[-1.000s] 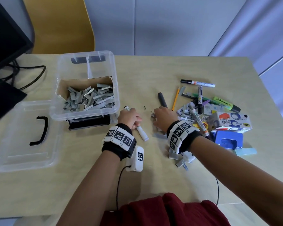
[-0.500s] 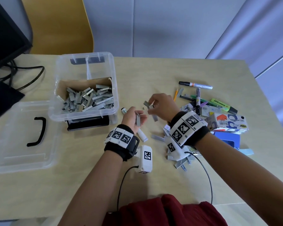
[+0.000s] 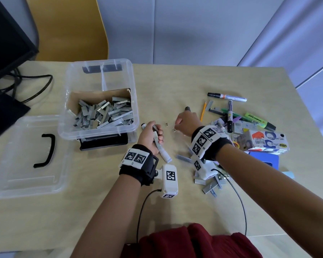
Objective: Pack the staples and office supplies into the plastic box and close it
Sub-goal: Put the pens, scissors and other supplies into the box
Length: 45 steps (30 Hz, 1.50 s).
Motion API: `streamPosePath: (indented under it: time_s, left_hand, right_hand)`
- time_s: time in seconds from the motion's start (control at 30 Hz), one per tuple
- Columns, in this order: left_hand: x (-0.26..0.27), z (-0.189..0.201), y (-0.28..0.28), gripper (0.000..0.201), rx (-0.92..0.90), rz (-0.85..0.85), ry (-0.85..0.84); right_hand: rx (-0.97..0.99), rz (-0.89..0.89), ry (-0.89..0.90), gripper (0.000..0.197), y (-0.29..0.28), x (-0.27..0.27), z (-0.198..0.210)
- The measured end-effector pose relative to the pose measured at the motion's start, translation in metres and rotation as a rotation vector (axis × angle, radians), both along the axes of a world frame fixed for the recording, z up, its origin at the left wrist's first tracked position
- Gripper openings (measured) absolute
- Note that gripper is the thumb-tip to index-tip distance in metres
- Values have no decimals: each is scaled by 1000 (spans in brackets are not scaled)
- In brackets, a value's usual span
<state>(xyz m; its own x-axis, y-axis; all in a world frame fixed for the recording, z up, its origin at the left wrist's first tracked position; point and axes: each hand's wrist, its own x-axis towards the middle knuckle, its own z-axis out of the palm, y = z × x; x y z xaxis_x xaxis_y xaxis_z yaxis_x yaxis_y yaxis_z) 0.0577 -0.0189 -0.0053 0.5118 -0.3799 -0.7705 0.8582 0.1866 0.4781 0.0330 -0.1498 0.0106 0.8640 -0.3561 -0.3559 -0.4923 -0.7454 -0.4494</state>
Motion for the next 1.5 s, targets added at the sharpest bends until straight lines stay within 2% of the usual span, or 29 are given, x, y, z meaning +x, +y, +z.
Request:
streamPosePath:
  time_s: [0.07,0.17,0.33,0.47,0.57,0.63,0.73,0.87,1.0,1.07,1.2,1.3,1.4,1.5]
  left_hand:
    - [2,1,1,40,-16,13,-8]
    - [4,1,3,39,-18,23,-13]
    - [4,-1,7,39,8,74,6]
    - [3,-1,6,39,43,141,1]
    - [2,4,0,40,12,198,2]
    - [2,6,-2,38,-18,217,17]
    - [3,7,-1,38,-7,132,35]
    - [6,4,5,41,-17,65,54]
    - [7,5,7,39,-19,39,17]
    - [6,8,9,38,8,19,-18]
    - [-5,25,6,33,165,-133,-209]
    - [-16,52,1,33,163,-227,-342]
    - [-15,92,2,38,44,-150,-450]
    - [4,127,11,39,5,60,-566]
  right_hand:
    - [-39,-6,73,17,2,4,-13]
    - [-55,-56,102,7,6,8,-19]
    - [-90,-35,107,14,10,7,-21]
    - [-14,-34,58,19,9,10,-10]
    - [133,63,-74,13,22,8,18]
    - [218,132,-75,17,33,5,35]
    - [233,152,-85,14,38,3,43]
    - [171,5,-134,16,26,15,31]
    - [29,-21,26,15,18,28,5]
    - [-24,-10,96,21,20,30,-6]
    - [-77,-38,104,17,25,29,-16]
    - [-81,-18,117,14,26,22,-15]
    - [-92,12,141,13,22,11,-15]
    - [-65,12,144,21,19,-2,-14]
